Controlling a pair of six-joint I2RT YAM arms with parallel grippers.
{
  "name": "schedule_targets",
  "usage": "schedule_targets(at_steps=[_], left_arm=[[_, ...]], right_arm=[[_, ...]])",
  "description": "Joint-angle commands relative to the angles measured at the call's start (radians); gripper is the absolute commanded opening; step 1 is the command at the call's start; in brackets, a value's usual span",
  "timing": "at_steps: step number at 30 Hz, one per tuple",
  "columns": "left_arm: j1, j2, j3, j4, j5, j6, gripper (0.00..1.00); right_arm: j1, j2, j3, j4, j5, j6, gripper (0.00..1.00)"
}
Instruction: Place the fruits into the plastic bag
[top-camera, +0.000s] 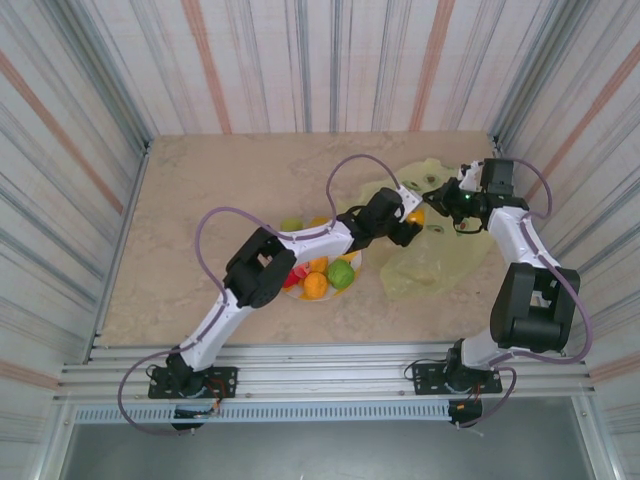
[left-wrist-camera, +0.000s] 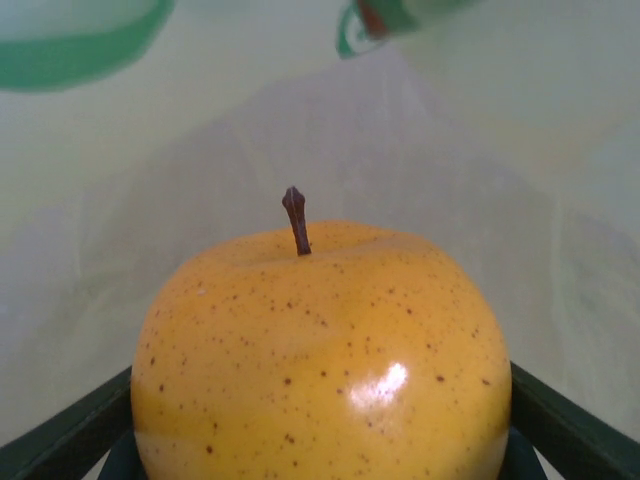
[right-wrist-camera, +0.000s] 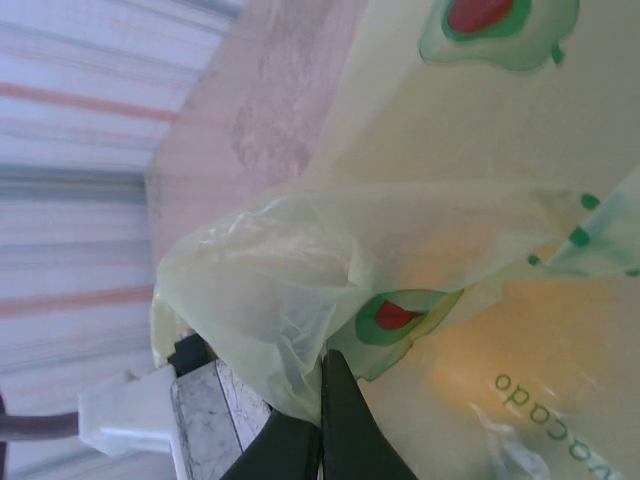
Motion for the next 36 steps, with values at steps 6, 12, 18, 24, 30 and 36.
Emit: schedule_targets(at_steps=[6,12,18,24,30,36], left_arm=[[-0.009,0.137,0.167,0.123,-0.053,-0.112,0.77],[-0.009,0.117,0.167,0.092,-0.041,-0.095,0.89],[-0.009,0.011,0.049,0.098,-0.029,-0.065,0.99],[-0.004,-0.127,-0.1,0.09,-0.009,-0.064,0.98],[-0.003,-0.304,-0.288,0.066,0.086,-0.053,0.95],[-0.003,-0.471,-0.406,-0.002,0.18,-0.087,0.91]], right_arm=[[0.006,0.012,-0.027,0.089,-0.044,0.116,0.0],[-0.001,0.026,-0.027,0.094,-0.044,0.11,0.0],[-0.016,0.035,-0.019,0.084,-0.033,0.092,0.0],[-0.032,0.04,-0.006,0.072,-0.023,0.075,0.0],[-0.039,0.059,0.027,0.021,0.005,0.013,0.0],[-0.039,0.068,0.019,0.006,0.021,-0.031,0.0]])
